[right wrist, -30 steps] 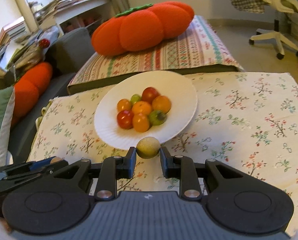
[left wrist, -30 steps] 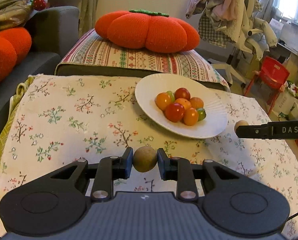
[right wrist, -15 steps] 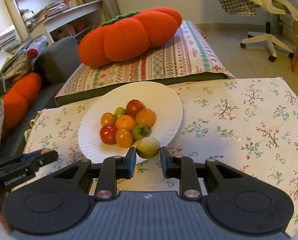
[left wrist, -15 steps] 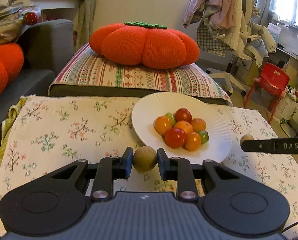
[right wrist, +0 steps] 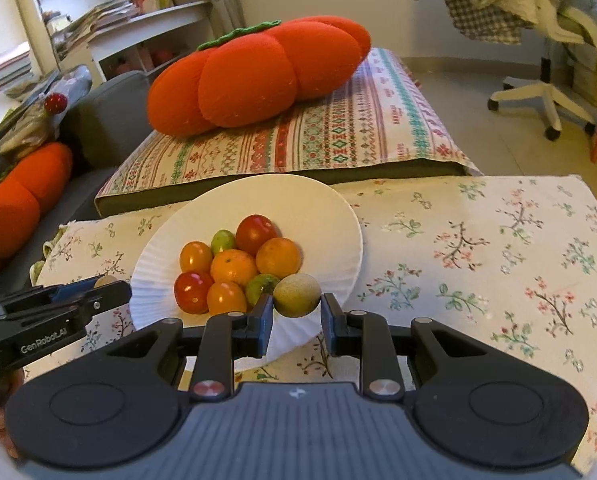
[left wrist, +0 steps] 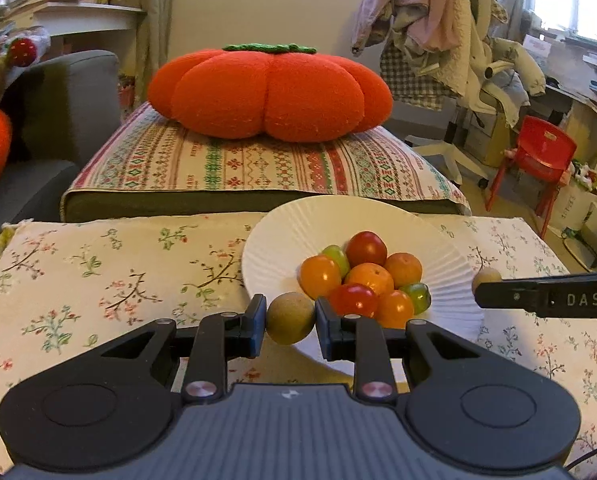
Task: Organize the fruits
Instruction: 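Carry both yellow tomatoes onto the white plate and open both tools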
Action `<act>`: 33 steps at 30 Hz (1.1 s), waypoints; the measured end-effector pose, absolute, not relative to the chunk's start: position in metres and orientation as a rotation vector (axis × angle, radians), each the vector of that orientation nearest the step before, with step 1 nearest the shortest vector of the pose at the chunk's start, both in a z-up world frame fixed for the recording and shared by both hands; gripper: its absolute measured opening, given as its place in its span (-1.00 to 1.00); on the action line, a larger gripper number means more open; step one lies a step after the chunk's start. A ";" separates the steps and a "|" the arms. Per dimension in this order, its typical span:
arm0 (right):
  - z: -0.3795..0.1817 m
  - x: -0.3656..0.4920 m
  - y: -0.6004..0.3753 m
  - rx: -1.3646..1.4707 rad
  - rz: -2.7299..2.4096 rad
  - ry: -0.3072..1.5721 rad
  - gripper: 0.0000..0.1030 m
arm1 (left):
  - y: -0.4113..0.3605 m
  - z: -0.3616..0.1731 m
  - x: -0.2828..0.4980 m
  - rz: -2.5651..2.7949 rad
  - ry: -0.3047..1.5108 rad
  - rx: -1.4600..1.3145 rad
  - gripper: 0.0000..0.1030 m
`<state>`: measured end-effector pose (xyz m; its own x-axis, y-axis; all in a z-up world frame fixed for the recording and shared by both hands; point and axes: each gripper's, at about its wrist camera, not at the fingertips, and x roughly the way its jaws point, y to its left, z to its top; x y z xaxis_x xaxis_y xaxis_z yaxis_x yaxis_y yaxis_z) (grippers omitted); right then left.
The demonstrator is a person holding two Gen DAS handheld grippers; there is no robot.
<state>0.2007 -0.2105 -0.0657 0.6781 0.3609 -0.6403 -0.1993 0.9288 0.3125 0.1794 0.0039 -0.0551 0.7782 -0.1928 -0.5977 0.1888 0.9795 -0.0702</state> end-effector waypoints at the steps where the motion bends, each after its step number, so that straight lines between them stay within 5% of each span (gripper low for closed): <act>1: -0.067 0.202 -0.209 0.218 0.317 0.763 -0.55 | 0.002 -0.056 0.181 -0.209 0.647 -0.001 -0.91; 6: -0.075 0.209 -0.209 0.206 0.319 0.764 -0.54 | 0.001 -0.059 0.186 -0.217 0.645 0.001 -0.89; 10: -0.075 0.210 -0.214 0.229 0.312 0.755 -0.48 | 0.006 -0.056 0.184 -0.219 0.632 -0.018 -0.37; 24: -0.058 0.202 -0.233 0.359 0.293 0.755 -0.37 | 0.031 -0.038 0.171 -0.191 0.670 -0.138 -0.27; 33: -0.044 0.173 -0.227 0.350 0.324 0.768 -0.28 | 0.027 -0.027 0.138 -0.114 0.742 -0.133 0.02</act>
